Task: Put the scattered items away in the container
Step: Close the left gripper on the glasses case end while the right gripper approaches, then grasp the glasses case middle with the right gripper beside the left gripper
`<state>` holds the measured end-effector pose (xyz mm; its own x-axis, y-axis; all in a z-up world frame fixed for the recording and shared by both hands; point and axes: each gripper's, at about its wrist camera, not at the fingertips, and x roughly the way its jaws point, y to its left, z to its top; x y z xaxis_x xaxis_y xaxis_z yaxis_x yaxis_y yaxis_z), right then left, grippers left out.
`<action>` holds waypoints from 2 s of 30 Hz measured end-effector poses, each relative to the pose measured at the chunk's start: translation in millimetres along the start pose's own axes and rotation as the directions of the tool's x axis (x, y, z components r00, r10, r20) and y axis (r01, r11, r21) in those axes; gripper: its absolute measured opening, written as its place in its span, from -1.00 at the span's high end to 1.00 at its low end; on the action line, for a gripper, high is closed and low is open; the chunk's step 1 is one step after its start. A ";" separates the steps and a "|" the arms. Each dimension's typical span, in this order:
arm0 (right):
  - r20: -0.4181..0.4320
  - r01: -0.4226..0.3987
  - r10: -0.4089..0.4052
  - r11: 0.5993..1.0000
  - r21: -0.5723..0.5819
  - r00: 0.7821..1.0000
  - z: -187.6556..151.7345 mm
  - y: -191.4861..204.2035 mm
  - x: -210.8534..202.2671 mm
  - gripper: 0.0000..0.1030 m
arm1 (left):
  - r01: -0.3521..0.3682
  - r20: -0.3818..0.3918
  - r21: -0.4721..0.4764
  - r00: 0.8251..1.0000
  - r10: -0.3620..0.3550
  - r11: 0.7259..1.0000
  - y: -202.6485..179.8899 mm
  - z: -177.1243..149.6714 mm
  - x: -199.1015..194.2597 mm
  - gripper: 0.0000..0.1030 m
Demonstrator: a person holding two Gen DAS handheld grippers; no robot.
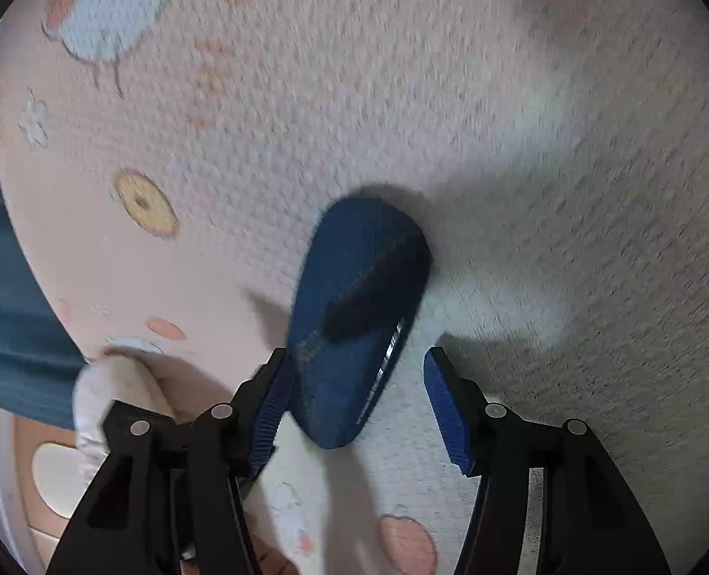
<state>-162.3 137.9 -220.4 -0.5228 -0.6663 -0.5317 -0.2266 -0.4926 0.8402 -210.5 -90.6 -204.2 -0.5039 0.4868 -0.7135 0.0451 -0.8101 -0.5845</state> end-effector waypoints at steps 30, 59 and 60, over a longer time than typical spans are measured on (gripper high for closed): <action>-0.018 0.127 -0.130 0.985 -0.120 0.991 -75.7 -84.0 -134.4 0.13 | 0.188 -0.226 0.210 0.964 -0.139 0.960 -85.9 -168.2 -13.5 0.46; 0.198 0.494 -0.473 0.663 -0.562 0.859 -123.8 -35.9 -148.1 -0.51 | 0.215 -0.190 -0.050 0.957 -0.221 0.975 -40.9 -145.3 -20.3 -0.07; 0.195 0.493 -0.474 0.659 -0.568 0.858 -122.7 -34.6 -145.3 -0.51 | 0.218 -0.189 -0.040 0.957 -0.222 0.975 -41.9 -141.7 -16.0 -0.09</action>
<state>22.4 183.1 -185.2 -0.5019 -0.2290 -0.8341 0.0593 -0.9711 0.2310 -82.1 -18.1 -223.0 -0.3292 0.7069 -0.6260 -0.0316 -0.6709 -0.7409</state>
